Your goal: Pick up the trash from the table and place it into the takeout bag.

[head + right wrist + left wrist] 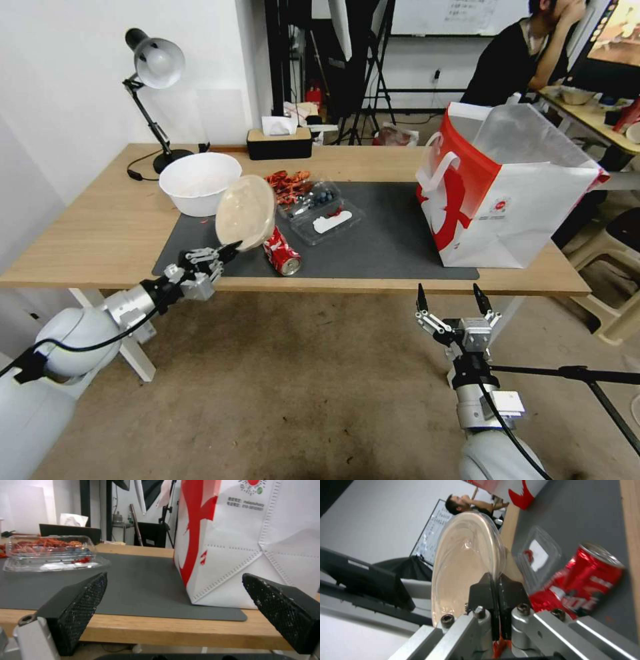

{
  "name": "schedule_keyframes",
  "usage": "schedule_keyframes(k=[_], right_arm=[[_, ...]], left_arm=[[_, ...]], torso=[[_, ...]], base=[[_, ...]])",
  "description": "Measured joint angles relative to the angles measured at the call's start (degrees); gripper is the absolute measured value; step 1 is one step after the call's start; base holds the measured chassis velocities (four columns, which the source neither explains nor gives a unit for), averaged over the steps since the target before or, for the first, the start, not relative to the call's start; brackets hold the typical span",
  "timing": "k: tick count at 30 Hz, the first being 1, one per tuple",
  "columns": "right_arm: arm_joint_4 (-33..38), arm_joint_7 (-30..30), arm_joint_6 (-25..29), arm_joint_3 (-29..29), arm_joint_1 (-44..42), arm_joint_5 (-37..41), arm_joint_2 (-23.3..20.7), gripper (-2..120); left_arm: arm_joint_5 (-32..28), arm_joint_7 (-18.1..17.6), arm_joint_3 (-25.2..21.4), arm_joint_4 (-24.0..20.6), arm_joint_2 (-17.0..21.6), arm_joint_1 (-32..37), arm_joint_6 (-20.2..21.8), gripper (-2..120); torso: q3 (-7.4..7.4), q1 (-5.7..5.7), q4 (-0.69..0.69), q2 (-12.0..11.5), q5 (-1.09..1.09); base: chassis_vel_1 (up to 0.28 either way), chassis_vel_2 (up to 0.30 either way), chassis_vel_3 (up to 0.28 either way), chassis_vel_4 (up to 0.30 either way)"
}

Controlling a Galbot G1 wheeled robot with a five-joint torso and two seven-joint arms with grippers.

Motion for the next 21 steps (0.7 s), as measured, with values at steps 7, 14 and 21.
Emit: schedule_keyframes(k=[7, 14, 21], right_arm=[[-0.1, 0.1, 0.1, 0.9, -0.4, -0.4, 0.5, 100], [-0.6, 0.1, 0.2, 1.2, -0.1, -0.6, 0.8, 100], [-1.7, 0.1, 0.1, 1.0, 1.9, -0.8, 0.7, 100]], left_arm=[[-4.1, 0.0, 7.5, 1.1, 2.9, -10.9, 2.3, 0], [-8.7, -0.2, 19.9, 5.5, 3.5, -25.0, 4.0, 0], [-11.5, -0.5, 32.8, 11.4, 0.7, -40.3, 4.7, 0]], torso=[[0.0, 0.0, 0.0, 0.0, 0.01], [0.01, 0.0, 0.01, 0.0, 0.0], [0.01, 0.01, 0.0, 0.0, 0.02]], base=[[0.0, 0.0, 0.0, 0.0], [0.0, 0.0, 0.0, 0.0], [0.0, 0.0, 0.0, 0.0]])
